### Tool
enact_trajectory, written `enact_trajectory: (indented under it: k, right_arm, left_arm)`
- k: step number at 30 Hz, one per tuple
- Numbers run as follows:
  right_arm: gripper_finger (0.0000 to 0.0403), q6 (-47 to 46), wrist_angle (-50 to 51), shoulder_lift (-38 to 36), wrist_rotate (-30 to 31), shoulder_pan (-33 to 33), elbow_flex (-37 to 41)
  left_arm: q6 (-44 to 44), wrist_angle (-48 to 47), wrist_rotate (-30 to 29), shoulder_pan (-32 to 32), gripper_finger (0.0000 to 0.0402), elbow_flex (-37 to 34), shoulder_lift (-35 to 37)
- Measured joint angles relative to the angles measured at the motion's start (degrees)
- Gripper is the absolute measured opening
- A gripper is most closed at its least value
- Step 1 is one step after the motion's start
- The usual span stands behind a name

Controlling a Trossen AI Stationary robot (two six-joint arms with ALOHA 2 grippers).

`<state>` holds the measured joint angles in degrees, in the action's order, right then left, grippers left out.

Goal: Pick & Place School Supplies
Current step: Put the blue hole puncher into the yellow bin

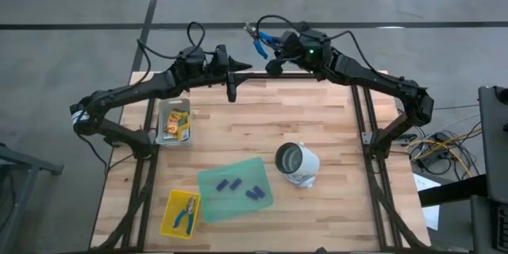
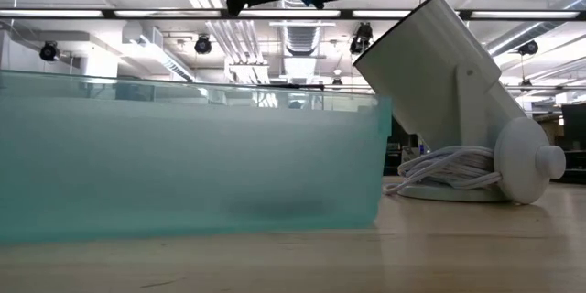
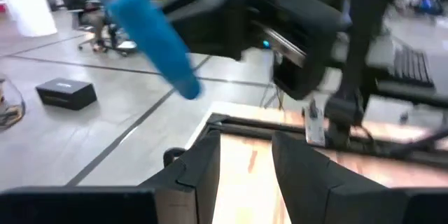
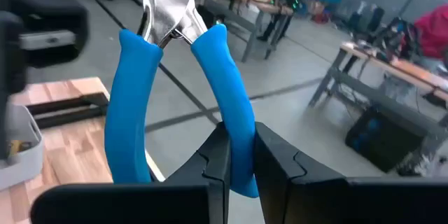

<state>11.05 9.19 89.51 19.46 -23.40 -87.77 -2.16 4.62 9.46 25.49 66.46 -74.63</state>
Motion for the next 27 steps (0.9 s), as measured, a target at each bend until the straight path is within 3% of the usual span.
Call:
enact_trajectory:
  k: [9,27]
  right_arm:
    - [0.0033,3.1,-1.3,-0.4,-9.7,0.4,0.0]
    - [0.0033,6.6,-3.0,-0.3,-14.4,1.1,0.0]
  left_arm:
    - [5.8,4.4,0.5,0.0,0.0136,0.0,0.0]
    - [6.8,4.4,1.5,0.0,0.0136,0.0,0.0]
